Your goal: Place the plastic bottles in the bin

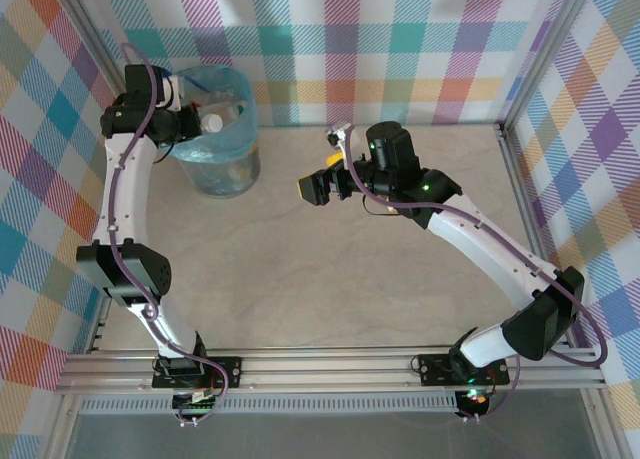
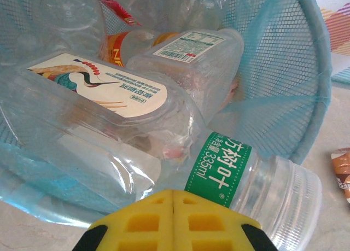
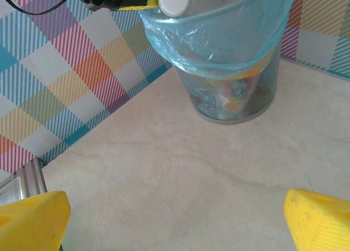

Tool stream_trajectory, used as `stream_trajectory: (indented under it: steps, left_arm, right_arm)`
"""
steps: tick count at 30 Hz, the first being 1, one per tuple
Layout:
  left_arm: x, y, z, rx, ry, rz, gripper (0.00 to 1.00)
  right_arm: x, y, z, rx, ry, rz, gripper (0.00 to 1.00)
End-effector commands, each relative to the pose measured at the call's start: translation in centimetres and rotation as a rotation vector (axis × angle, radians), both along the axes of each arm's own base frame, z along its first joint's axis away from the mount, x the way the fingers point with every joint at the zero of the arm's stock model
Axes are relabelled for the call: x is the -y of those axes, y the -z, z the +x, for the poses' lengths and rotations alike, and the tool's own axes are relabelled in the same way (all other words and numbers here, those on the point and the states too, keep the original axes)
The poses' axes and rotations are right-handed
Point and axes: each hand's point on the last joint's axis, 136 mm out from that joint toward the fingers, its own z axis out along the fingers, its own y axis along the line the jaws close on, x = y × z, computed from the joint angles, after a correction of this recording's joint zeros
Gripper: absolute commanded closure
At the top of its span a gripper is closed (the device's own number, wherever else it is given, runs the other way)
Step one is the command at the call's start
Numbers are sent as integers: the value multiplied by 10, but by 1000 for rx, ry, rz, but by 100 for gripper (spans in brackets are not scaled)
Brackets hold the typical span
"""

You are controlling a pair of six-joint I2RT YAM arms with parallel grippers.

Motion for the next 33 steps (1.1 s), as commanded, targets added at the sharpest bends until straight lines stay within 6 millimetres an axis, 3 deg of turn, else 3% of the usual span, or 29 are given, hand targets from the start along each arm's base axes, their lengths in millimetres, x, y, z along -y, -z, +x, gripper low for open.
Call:
stream_trajectory:
  steps: [1,6,10,13,15,23,33]
  left_arm:
    - [6,25,8,-79,6,-53,93]
    - [25,0,18,7,44,-173,84]
    - [36,-17,26,73,62,-233,69]
    - [39,-29,30,118,69,-232,52]
    - [40,-34,31,129,82,-190,47]
    - [68,-16,23,102,273,265,29]
    - [41,1,39,45,176,403,19]
  right_arm:
    - [-5,-9,-3,27,-21,1,0]
    - [-9,-11,-2,34,-30,0,0]
    - [-10,-10,-3,32,-33,-1,0]
    - [-11,-9,-4,32,-36,-9,0]
    - [-10,-9,-4,34,-34,-15,0]
    - [-9,-9,-5,41,-31,-21,0]
    - [-8,-8,-7,45,-33,-33,0]
